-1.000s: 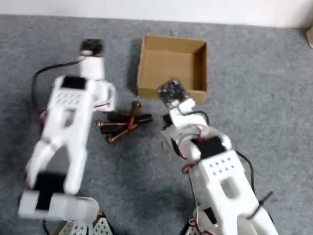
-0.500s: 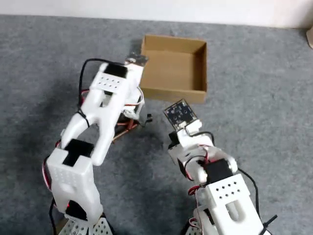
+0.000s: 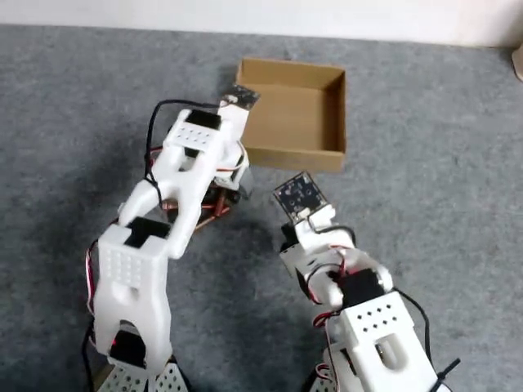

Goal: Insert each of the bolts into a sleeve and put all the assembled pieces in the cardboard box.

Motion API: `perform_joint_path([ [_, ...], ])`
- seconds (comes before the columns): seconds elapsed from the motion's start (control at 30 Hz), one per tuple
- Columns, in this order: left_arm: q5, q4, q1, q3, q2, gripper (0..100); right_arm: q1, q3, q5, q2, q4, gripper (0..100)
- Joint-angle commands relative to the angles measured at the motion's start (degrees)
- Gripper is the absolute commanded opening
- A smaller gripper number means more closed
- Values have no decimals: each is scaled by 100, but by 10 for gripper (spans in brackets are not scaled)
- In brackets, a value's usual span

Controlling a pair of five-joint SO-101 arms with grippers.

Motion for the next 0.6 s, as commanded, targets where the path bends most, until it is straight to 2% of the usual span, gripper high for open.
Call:
perform_joint_path([
  [0.0, 18, -70, 13, -409, 295, 260, 57, -13, -26, -119, -259, 4],
  [0.07, 26, -44, 13, -673, 558, 259, 57, -4, -26, -119, -259, 4],
  [0.3, 220, 993, -48, -1727, 1191, 259, 57, 4, -26, -119, -259, 4],
  [0.4, -53, 1073, -66, -1868, 1174, 259, 66, 4, -26, -127, -259, 4],
  [0.57, -70, 1125, -66, -1833, 752, 259, 66, 4, -26, -119, -259, 4],
])
